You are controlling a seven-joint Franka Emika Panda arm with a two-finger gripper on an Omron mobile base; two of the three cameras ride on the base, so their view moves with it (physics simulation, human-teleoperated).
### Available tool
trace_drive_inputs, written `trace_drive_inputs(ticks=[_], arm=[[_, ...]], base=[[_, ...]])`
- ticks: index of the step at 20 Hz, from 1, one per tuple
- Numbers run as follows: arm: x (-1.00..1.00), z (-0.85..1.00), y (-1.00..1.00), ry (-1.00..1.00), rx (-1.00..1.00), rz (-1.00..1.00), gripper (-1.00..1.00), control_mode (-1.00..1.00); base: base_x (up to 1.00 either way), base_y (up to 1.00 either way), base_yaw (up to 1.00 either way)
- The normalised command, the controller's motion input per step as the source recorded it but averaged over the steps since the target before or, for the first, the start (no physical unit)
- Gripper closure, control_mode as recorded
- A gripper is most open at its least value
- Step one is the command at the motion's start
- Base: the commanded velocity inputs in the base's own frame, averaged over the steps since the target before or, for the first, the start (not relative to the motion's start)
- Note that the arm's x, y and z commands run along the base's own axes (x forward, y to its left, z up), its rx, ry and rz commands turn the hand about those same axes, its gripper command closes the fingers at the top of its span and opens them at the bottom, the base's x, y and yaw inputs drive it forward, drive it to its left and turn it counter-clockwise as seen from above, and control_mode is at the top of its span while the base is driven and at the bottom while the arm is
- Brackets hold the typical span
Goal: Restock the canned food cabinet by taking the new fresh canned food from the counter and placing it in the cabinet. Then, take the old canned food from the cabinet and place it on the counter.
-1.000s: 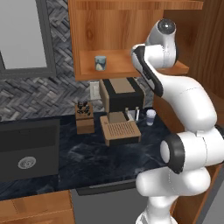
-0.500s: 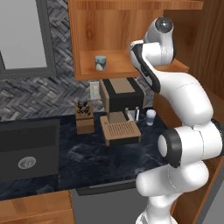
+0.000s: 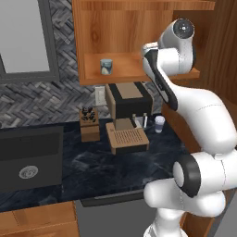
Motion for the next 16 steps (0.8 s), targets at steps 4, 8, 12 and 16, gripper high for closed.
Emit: trace_drive_inputs(ticks=[4, 8, 12, 16], arm=[[-0.98, 0.11, 0.12, -0.19, 0.00, 0.00, -1.00, -1.00], [-1.00, 0.00, 0.77, -0.05, 0.01, 0.01, -1.00, -1.00], [-0.85, 0.07, 1.00, 0.00, 0.08, 0.06, -1.00, -1.00], [-0.40, 0.21, 0.98, 0.07, 0.14, 0.14, -1.00, -1.00]], base=[[0.00, 0.00, 0.00], [0.00, 0.00, 0.00], [0.00, 0.00, 0.00], [0.00, 0.00, 0.00]])
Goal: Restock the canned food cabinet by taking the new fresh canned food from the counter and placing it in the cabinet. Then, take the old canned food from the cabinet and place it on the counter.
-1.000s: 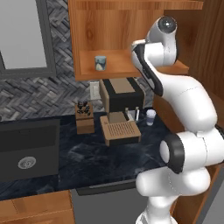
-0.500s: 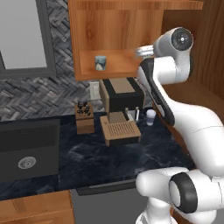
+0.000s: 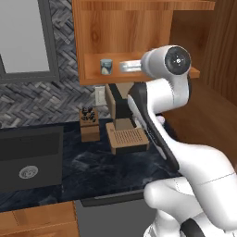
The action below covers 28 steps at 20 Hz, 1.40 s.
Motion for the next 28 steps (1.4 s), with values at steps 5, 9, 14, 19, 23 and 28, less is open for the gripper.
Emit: trace_drive_inputs(ticks=[5, 9, 14, 19, 23, 28], arm=[[-0.02, 0.06, 0.41, 0.17, 0.13, 0.19, -1.00, -1.00], [0.06, -0.01, -0.02, 0.01, 0.00, 0.03, -1.00, -1.00], [0.21, -0.26, 0.00, 0.00, 0.00, 0.00, -1.00, -1.00], [0.36, -0.17, 0.06, 0.04, 0.00, 0.00, -1.00, -1.00], [0.50, -0.14, 0.05, 0.08, 0.00, 0.00, -1.00, -1.00], [0.42, -0.13, 0.07, 0.07, 0.00, 0.00, -1.00, -1.00]], base=[[0.00, 0.00, 0.00], [0.00, 0.00, 0.00], [0.00, 0.00, 0.00], [0.00, 0.00, 0.00], [0.00, 0.00, 0.00], [0.00, 0.00, 0.00]])
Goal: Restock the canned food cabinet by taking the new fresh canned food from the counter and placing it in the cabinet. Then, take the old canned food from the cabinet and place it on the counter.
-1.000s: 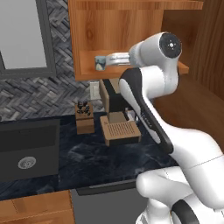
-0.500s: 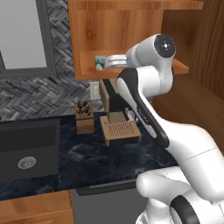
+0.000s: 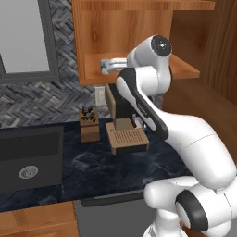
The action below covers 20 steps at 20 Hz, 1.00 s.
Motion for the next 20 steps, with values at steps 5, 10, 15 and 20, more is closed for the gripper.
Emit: trace_drive_inputs(ticks=[5, 10, 15, 20], arm=[[0.38, -0.04, 0.23, 0.08, 0.00, 0.01, -1.00, -1.00], [0.22, -0.03, 0.31, 0.04, 0.00, 0.03, -1.00, -1.00], [0.26, -0.06, 0.19, 0.01, 0.00, 0.03, -1.00, -1.00], [0.27, -0.13, 0.12, 0.00, 0.00, 0.02, -1.00, -1.00]], base=[[0.00, 0.00, 0.00], [0.00, 0.00, 0.00], [0.00, 0.00, 0.00], [0.00, 0.00, 0.00]])
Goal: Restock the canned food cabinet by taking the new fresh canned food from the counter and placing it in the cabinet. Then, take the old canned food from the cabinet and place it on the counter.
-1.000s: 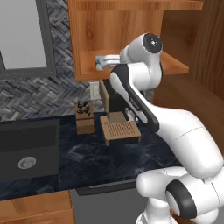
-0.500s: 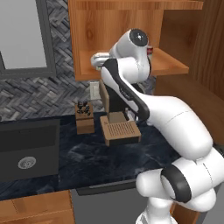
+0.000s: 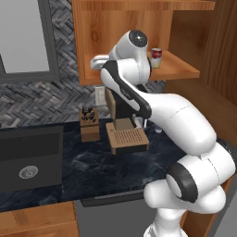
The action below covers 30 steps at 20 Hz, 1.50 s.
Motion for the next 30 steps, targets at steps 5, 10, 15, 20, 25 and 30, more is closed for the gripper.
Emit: trace_drive_inputs(ticks=[5, 10, 15, 20, 25, 30], arm=[[0.15, -0.11, 0.07, 0.00, 0.00, 0.01, -1.00, -1.00], [0.03, -0.15, 0.01, 0.00, 0.00, 0.00, 1.00, -1.00], [0.01, -0.14, 0.00, 0.00, -0.01, 0.00, 1.00, -1.00], [0.03, -0.07, 0.00, 0.00, -0.01, 0.00, 1.00, -1.00], [-0.55, 0.03, 0.02, 0.00, 0.00, 0.00, 1.00, -1.00], [-1.00, 0.26, 0.00, 0.00, 0.03, 0.00, 1.00, -1.00]], base=[[0.00, 0.00, 0.00], [0.00, 0.00, 0.00], [0.00, 0.00, 0.00], [0.00, 0.00, 0.00], [0.00, 0.00, 0.00], [0.00, 0.00, 0.00]])
